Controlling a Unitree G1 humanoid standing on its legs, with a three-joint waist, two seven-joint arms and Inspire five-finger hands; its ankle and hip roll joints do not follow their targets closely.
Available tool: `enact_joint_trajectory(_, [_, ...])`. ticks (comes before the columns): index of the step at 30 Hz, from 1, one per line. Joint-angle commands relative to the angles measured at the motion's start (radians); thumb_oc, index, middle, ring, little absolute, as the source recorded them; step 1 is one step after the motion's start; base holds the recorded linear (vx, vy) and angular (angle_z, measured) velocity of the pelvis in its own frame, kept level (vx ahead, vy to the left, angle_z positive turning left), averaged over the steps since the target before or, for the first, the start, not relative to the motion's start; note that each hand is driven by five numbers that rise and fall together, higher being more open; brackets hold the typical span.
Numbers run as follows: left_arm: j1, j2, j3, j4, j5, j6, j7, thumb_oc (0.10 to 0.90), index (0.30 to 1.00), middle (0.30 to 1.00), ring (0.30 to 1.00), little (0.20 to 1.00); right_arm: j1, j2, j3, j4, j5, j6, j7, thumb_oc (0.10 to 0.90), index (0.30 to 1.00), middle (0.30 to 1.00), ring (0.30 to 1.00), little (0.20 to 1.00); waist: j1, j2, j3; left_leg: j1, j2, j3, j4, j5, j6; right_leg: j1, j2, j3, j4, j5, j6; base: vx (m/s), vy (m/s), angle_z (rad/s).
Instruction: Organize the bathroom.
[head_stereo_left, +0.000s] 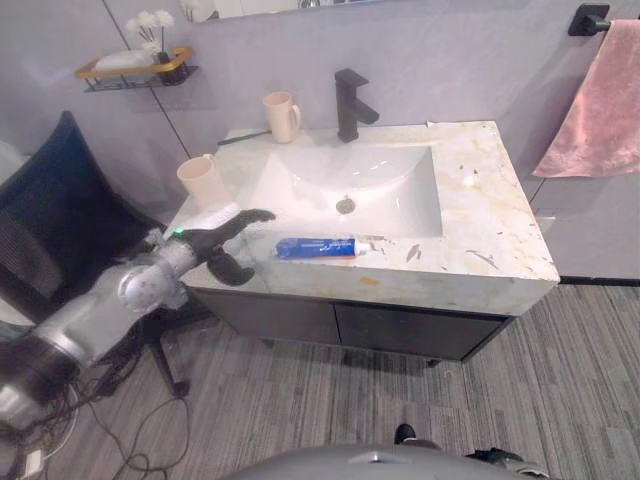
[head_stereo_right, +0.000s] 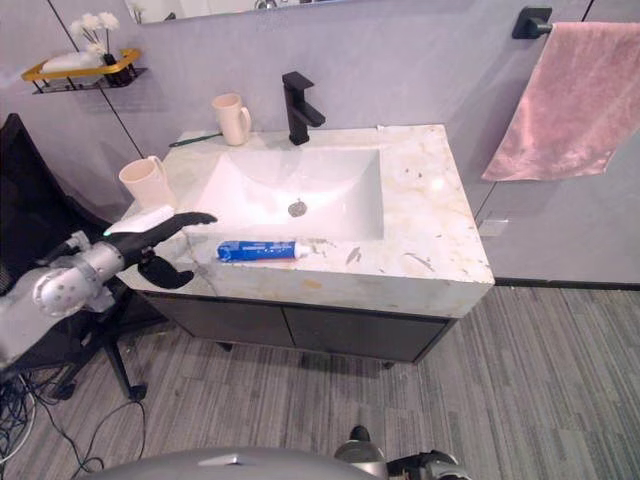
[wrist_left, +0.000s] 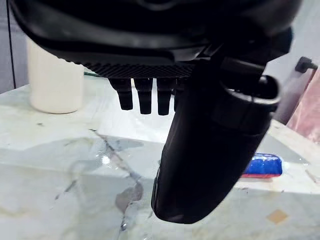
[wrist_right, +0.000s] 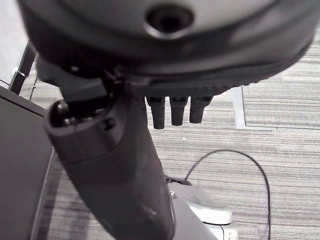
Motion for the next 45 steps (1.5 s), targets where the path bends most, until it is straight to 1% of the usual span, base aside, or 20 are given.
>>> enact_joint_trajectory(1, [-0.079,0.027,0.140,-0.029,0.069,0.011,0.143,0.800,0.900,0.900,0.900,0.900,-0.052,-0.007,-0.003,0.029,-0.005,-0.003,-0.012,0.800,0.900,0.900,0.900,0.900,-0.016,-0.024,-0.012,-0.025,-0.055,0.110,0.027,-0.036,0.061,0.025,0.021,0.065,0.078,-0.204,0.043,0.00,0.000,0.00])
enact_joint_trajectory(4, [-0.076,-0.002,0.134,-0.016,0.087,0.007,0.125,0.800,0.900,0.900,0.900,0.900,-0.046,-0.003,-0.003,0.024,-0.011,-0.008,-0.015,0.800,0.900,0.900,0.900,0.900,-0.022,-0.025,-0.010,-0.031,-0.054,0.115,0.033,-0.036,0.061,0.019,0.019,0.066,0.083,-0.204,0.043,0.00,0.000,0.00])
enact_joint_trajectory(5, [-0.081,-0.016,0.122,-0.011,0.107,0.027,0.117,0.800,0.900,0.900,0.900,0.900,-0.044,-0.001,0.001,0.020,-0.014,-0.010,-0.017,0.800,0.900,0.900,0.900,0.900,-0.026,-0.025,-0.009,-0.032,-0.054,0.117,0.033,-0.037,0.061,0.017,0.018,0.067,0.084,-0.205,0.043,0.00,0.000,0.00])
enact_joint_trajectory(10, [-0.106,-0.045,0.087,0.010,0.131,0.056,0.112,0.800,0.900,0.900,0.900,0.900,-0.042,0.001,0.006,0.015,-0.024,-0.010,-0.016,0.800,0.900,0.900,0.900,0.900,-0.035,-0.028,-0.011,-0.030,-0.056,0.122,0.032,-0.039,0.064,0.015,0.017,0.068,0.085,-0.205,0.044,0.00,0.000,0.00])
enact_joint_trajectory(11, [-0.122,-0.061,0.065,0.029,0.145,0.070,0.108,0.800,0.900,0.900,0.900,0.900,-0.043,0.004,0.009,0.015,-0.025,-0.010,-0.015,0.800,0.900,0.900,0.900,0.900,-0.040,-0.029,-0.012,-0.030,-0.056,0.125,0.032,-0.040,0.065,0.014,0.017,0.069,0.085,-0.205,0.045,0.00,0.000,0.00])
enact_joint_trajectory(14, [-0.149,-0.088,0.032,0.059,0.140,0.073,0.090,0.800,0.900,0.900,0.900,0.900,-0.045,0.008,0.016,0.013,-0.025,-0.006,-0.015,0.800,0.900,0.900,0.900,0.900,-0.048,-0.031,-0.013,-0.030,-0.055,0.131,0.031,-0.040,0.065,0.010,0.017,0.072,0.086,-0.205,0.046,0.00,0.000,0.00])
enact_joint_trajectory(20, [-0.181,-0.135,-0.016,0.102,0.177,0.107,0.127,0.800,0.900,0.900,0.900,0.900,-0.042,0.014,0.031,0.004,-0.021,-0.005,-0.021,0.800,0.900,0.900,0.900,0.900,-0.061,-0.032,-0.014,-0.032,-0.054,0.142,0.037,-0.042,0.065,0.006,0.019,0.078,0.087,-0.204,0.046,0.00,-0.005,-0.02])
enact_joint_trajectory(26, [-0.212,-0.173,-0.052,0.158,0.193,0.099,0.166,0.800,0.900,0.900,0.900,0.900,-0.041,0.021,0.037,0.003,-0.021,-0.007,-0.023,0.800,0.900,0.900,0.900,0.900,-0.074,-0.033,-0.016,-0.032,-0.055,0.152,0.041,-0.046,0.067,0.004,0.020,0.085,0.089,-0.205,0.045,0.00,-0.004,-0.02])
enact_joint_trajectory(29, [-0.224,-0.188,-0.062,0.173,0.201,0.109,0.179,0.800,0.900,0.900,0.900,0.900,-0.040,0.024,0.042,0.003,-0.019,-0.006,-0.026,0.800,0.900,0.900,0.900,0.900,-0.079,-0.033,-0.018,-0.032,-0.054,0.155,0.044,-0.047,0.067,0.002,0.021,0.090,0.090,-0.205,0.045,0.02,-0.013,-0.05])
enact_joint_trajectory(38, [-0.234,-0.198,-0.056,0.198,0.218,0.112,0.228,0.800,0.900,0.900,0.900,0.900,-0.031,0.022,0.041,-0.001,-0.038,-0.008,-0.025,0.800,0.900,0.900,0.900,0.900,-0.086,-0.032,-0.020,-0.035,-0.054,0.161,0.055,-0.050,0.066,0.003,0.025,0.097,0.091,-0.207,0.040,0.00,-0.001,-0.01])
enact_joint_trajectory(39, [-0.235,-0.195,-0.054,0.208,0.220,0.105,0.253,0.800,0.900,0.900,0.900,0.900,-0.031,0.022,0.043,0.000,-0.036,-0.009,-0.025,0.800,0.900,0.900,0.900,0.900,-0.085,-0.033,-0.021,-0.036,-0.054,0.160,0.056,-0.050,0.066,0.003,0.026,0.097,0.093,-0.210,0.039,0.00,0.000,0.00])
enact_joint_trajectory(45, [-0.229,-0.187,-0.036,0.214,0.210,0.070,0.289,0.800,0.900,0.900,0.900,0.900,-0.029,0.023,0.043,0.001,-0.034,-0.012,-0.028,0.800,0.900,0.900,0.900,0.900,-0.080,-0.033,-0.021,-0.035,-0.054,0.155,0.058,-0.050,0.065,0.004,0.027,0.094,0.097,-0.211,0.037,0.00,0.000,0.00])
